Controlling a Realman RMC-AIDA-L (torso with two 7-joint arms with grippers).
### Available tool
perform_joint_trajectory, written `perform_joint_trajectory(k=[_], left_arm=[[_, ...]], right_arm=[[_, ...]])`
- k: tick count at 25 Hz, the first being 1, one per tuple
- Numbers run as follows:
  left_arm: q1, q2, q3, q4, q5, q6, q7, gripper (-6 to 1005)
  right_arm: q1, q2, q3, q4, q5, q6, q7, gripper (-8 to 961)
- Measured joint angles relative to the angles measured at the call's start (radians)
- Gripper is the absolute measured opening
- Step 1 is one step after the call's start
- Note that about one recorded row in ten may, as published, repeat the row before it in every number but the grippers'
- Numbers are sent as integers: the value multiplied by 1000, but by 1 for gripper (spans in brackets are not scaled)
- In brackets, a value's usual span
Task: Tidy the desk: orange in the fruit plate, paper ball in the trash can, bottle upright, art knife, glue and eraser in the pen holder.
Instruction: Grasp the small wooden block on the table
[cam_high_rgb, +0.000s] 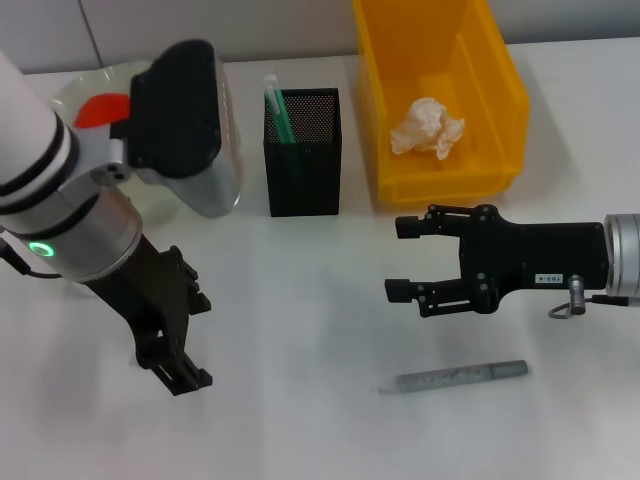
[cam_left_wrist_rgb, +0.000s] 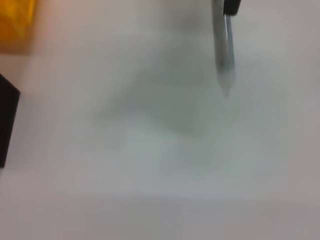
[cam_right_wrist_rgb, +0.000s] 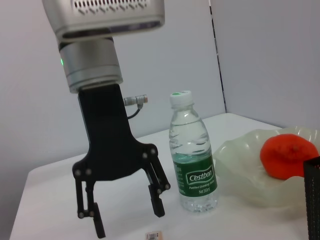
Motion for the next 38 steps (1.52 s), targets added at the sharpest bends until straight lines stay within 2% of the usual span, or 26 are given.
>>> perform_joint_trajectory(k=[7,17,30,38], left_arm=[[-27,0,76,-19,83,-23,26,813],[-39,1,78,-104,99,-58,68,811],[-53,1,85,-211,108,-130,134,792],[-65,1,85,-244,119,-143,145,709]], right_arm=[[1,3,-1,2,-6,9,3,841],[3,15,-1,3,-12,10,14,841],[2,21,-1,3,-12,11,25,841],[3,21,-1,3,-12,11,27,841]])
